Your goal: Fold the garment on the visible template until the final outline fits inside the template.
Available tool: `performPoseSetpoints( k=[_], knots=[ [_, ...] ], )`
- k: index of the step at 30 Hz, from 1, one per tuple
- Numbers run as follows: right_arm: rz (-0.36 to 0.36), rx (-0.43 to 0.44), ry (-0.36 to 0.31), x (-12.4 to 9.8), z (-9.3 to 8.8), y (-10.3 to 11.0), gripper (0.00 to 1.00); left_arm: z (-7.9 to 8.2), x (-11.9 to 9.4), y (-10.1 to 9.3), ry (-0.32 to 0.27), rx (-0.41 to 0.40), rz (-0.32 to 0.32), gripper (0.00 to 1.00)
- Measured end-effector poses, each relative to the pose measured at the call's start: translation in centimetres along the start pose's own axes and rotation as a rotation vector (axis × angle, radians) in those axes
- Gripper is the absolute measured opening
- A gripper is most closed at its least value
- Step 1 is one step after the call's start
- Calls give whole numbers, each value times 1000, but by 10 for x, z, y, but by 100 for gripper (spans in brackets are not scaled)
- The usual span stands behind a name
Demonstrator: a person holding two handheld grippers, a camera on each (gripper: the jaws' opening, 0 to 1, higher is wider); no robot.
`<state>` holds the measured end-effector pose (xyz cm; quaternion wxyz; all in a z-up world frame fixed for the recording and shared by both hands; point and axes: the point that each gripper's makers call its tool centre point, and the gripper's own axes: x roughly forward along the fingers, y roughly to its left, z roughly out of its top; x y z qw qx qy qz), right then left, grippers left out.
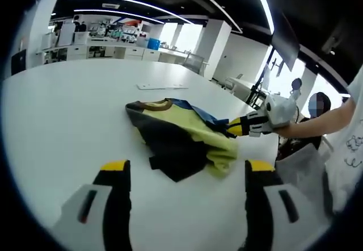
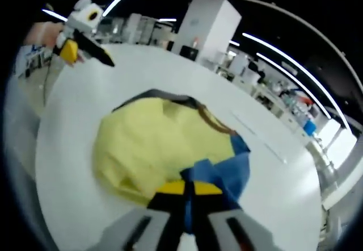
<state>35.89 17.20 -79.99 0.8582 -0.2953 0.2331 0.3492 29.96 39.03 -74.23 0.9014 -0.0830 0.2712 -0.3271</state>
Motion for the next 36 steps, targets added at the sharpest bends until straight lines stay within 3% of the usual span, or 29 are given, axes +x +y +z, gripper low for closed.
performPoseSetpoints(
  k=[4, 8, 11, 20, 24, 31, 36],
  knots=[
    [-30, 14, -17, -8, 1, -7, 0, 0, 4, -4, 9, 2, -9, 79],
    [-50, 83, -29, -19, -3, -22, 0, 1, 9, -5, 19, 11, -22, 79],
    [-71, 199, -32, -31, -13, -41, 0, 3, 13, -6, 19, 15, -29, 79],
    [-149, 341, -46, -66, -32, -97, 0, 7, 21, -10, 20, 18, -45, 79],
    [-210, 446, -48, -81, -50, -126, 0, 8, 24, -10, 24, 19, -48, 79],
    [-303, 539, -8, -104, -88, -175, 0, 8, 28, -10, 29, 16, -44, 79],
    [-339, 600, 38, -116, -116, -192, 0, 8, 29, -9, 32, 11, -36, 79]
  ],
)
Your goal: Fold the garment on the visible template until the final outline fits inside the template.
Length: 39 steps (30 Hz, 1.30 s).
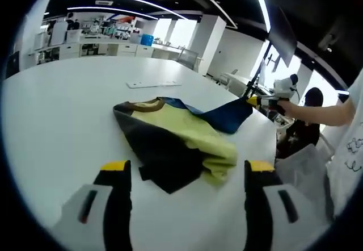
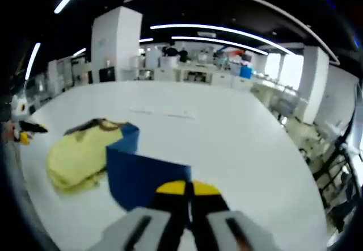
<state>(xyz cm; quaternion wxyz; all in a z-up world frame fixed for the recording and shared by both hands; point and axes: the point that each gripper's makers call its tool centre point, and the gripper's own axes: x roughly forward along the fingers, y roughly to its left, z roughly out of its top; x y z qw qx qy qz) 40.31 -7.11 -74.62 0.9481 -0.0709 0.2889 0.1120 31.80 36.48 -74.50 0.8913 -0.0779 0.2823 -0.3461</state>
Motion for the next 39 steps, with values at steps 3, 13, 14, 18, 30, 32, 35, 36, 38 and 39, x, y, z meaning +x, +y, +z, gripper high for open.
performPoseSetpoints(
  k=[3, 13, 14, 18, 30, 32, 35, 36, 38, 39],
  knots=[
    [-34, -1, 31, 1, -9, -27, 0, 1, 1, 0, 0, -6, 6, 79],
    [-101, 6, 106, 11, -27, -68, 0, -5, 0, 5, 18, -24, 36, 79],
    [-107, 18, 110, 12, -28, -71, 0, -6, 0, 4, 19, -25, 38, 79],
    [-137, 57, 121, 17, -33, -87, 0, -8, -3, 6, 24, -34, 53, 79],
    [-170, -12, 216, 36, -43, -110, 0, -15, -5, 13, 38, -56, 78, 78],
    [-182, -24, 227, 37, -43, -113, 0, -16, -5, 13, 37, -63, 80, 78],
    [-183, -10, 239, 51, -42, -120, 0, -17, -4, 15, 38, -71, 86, 78],
    [-186, -16, 243, 53, -42, -121, 0, -17, -5, 15, 36, -76, 88, 78],
    [-193, -13, 260, 59, -45, -130, 0, -17, -5, 15, 34, -81, 92, 78],
    [-197, 1, 264, 57, -47, -131, 0, -17, -5, 16, 34, -83, 95, 78]
  ],
)
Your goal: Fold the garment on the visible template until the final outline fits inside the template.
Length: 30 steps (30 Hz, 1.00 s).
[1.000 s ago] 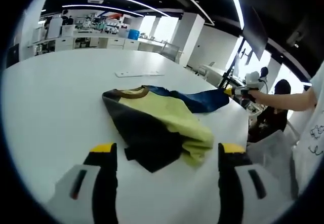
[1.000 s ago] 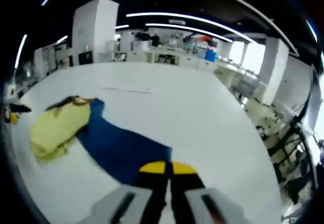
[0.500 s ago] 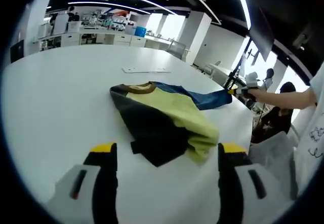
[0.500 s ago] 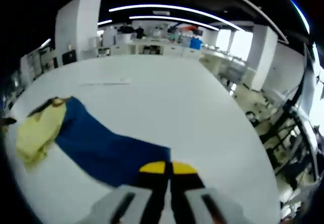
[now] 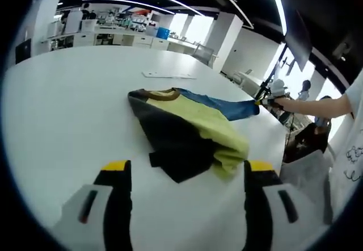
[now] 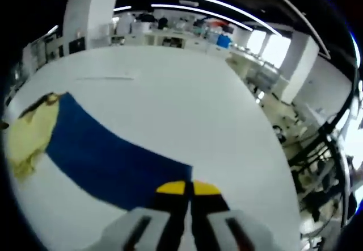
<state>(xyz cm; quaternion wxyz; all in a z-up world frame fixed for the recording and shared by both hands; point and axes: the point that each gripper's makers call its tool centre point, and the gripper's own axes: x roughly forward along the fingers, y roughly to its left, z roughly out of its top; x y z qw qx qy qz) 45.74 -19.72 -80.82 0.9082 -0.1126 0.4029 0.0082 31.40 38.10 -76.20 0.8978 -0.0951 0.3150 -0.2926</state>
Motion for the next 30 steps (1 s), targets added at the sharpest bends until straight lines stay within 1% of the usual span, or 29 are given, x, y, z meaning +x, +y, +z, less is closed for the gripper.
performPoseSetpoints(
  k=[1, 2, 3, 4, 5, 6, 8, 11, 14, 21, 24, 25, 27, 28, 30],
  knots=[
    [8, 31, 12, 1, -4, 1, 0, 0, -1, 0, 0, -2, 1, 78],
    [4, 22, 11, 6, -3, -5, 0, -1, -1, 1, 0, -3, 4, 78],
    [-5, 32, 16, 9, -4, -8, 0, -1, -2, 2, -1, -6, 8, 78],
    [-3, 42, 18, 17, -4, -12, 0, -2, -3, 3, -2, -13, 11, 78],
    [2, 70, 24, 21, -6, -13, 0, -3, -3, 4, -1, -15, 14, 78],
    [2, 68, 26, 17, -7, -11, 0, -4, -4, 4, -1, -15, 18, 78],
    [-5, 71, 30, 16, -11, -9, 0, -6, -8, 9, 0, -20, 24, 78],
    [-4, 86, 40, 14, -19, -2, 0, -6, -10, 11, -4, -29, 36, 78],
    [-7, 86, 42, 12, -22, 1, 0, -7, -11, 10, -1, -31, 42, 78],
    [1, 83, 40, 11, -26, 6, 0, -9, -14, 15, -2, -37, 53, 78],
    [7, 94, 29, 12, -26, 6, 0, -10, -15, 17, 2, -36, 55, 78],
    [11, 94, 15, 11, -26, 7, 0, -10, -15, 17, 2, -37, 56, 78],
    [13, 83, -4, 8, -25, 7, 3, -10, -14, 16, 0, -39, 56, 78],
    [21, 85, -18, 10, -26, 7, 7, -10, -14, 15, -1, -38, 55, 78],
    [31, 78, -25, 9, -27, 10, 16, -9, -13, 16, -2, -38, 52, 78]
  ],
)
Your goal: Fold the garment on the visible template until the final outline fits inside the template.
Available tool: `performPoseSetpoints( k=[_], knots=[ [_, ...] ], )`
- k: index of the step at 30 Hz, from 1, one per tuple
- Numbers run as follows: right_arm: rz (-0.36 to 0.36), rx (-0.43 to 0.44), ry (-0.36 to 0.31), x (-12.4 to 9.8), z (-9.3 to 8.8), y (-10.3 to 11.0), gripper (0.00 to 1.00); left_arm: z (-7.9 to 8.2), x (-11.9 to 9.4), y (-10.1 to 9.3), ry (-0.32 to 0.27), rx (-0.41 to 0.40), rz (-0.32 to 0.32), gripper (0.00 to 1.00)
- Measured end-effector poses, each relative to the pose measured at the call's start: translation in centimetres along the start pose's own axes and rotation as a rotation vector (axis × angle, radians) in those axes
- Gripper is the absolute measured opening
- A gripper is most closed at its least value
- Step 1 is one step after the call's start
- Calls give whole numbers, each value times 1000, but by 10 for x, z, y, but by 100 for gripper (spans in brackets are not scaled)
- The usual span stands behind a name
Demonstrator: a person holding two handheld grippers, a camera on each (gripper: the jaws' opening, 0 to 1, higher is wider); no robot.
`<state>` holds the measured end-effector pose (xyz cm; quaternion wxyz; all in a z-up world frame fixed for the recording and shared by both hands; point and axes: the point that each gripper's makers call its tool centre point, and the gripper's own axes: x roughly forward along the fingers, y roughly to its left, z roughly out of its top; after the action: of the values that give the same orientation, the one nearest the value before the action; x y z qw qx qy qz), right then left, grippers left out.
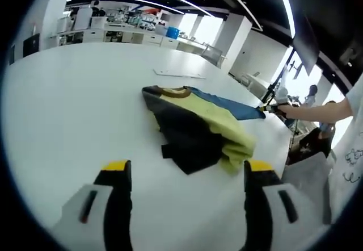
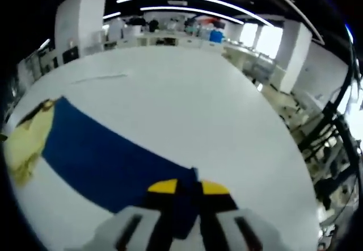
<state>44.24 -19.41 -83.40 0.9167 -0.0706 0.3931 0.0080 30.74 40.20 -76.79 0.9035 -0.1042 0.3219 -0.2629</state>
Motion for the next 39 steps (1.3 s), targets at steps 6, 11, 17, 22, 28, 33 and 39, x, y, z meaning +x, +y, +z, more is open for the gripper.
performPoseSetpoints(
  k=[6, 11, 17, 22, 28, 33, 39],
  knots=[
    [64, -28, -85, -6, 7, 14, 50, 2, 1, -1, -5, 6, -14, 78],
    [123, -8, -134, -9, 15, 20, 73, 4, 3, -5, -10, 11, -25, 78],
    [156, -11, -144, -26, 12, 25, 85, 5, 4, -10, -14, 15, -35, 78],
    [173, -8, -165, -35, 13, 28, 92, 5, 4, -11, -13, 19, -40, 78],
    [195, -60, -175, -53, 12, 42, 95, -1, 7, -13, 14, 44, -47, 77],
    [215, -87, -185, -68, 12, 58, 93, -8, 15, -13, 29, 63, -55, 74],
    [242, -106, -215, -96, 11, 88, 91, -15, 27, -26, 47, 70, -81, 70]
  ],
)
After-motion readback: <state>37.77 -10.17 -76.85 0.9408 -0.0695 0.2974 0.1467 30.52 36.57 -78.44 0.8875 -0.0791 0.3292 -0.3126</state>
